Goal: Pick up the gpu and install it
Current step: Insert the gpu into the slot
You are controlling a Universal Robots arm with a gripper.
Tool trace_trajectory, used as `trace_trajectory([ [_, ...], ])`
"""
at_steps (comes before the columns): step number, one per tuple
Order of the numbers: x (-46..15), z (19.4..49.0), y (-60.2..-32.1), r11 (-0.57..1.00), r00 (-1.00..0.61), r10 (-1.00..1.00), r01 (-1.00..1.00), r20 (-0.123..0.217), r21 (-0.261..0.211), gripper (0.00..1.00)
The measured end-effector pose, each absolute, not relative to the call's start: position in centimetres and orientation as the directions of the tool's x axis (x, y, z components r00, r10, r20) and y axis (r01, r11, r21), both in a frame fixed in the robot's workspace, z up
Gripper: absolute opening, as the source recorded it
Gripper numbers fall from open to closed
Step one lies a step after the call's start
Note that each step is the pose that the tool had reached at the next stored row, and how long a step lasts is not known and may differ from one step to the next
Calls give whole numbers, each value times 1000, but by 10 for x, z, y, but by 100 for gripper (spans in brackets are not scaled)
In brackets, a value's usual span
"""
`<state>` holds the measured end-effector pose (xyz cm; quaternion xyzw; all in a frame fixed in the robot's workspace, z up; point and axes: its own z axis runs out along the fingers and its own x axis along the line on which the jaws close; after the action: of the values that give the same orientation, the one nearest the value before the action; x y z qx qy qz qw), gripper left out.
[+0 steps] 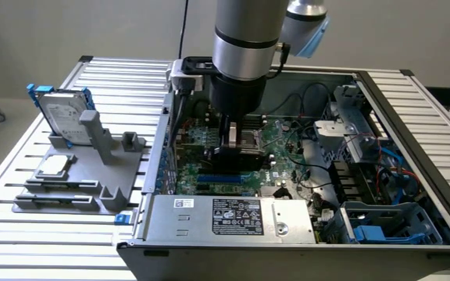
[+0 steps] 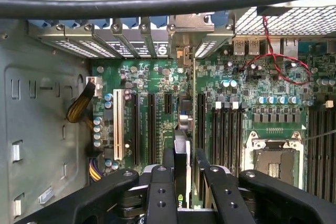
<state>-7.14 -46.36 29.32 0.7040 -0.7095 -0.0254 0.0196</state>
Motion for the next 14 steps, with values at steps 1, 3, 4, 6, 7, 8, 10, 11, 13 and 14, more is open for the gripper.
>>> trace_trajectory([
  [1, -72, 293, -464, 8, -8, -1000, -998, -9, 64, 27],
  [3, -72, 292, -465, 8, -8, -1000, -998, -10, 64, 27],
  [4, -72, 291, -466, 8, -9, -1000, -998, -11, 64, 27],
  [6, -72, 290, -467, 8, -9, -1000, -998, -13, 64, 27],
  [7, -72, 290, -467, 9, -10, -1000, -998, -14, 64, 27],
  [8, -72, 290, -468, 10, -11, -1000, -998, -15, 64, 27],
  [10, -72, 290, -468, 13, -14, -1000, -998, -20, 64, 27],
  [11, -72, 290, -468, 15, -17, -1000, -998, -23, 64, 27],
  [13, -72, 289, -468, 20, -22, -999, -998, -29, 64, 27],
  [14, -72, 289, -468, 22, -24, -999, -998, -31, 64, 27],
])
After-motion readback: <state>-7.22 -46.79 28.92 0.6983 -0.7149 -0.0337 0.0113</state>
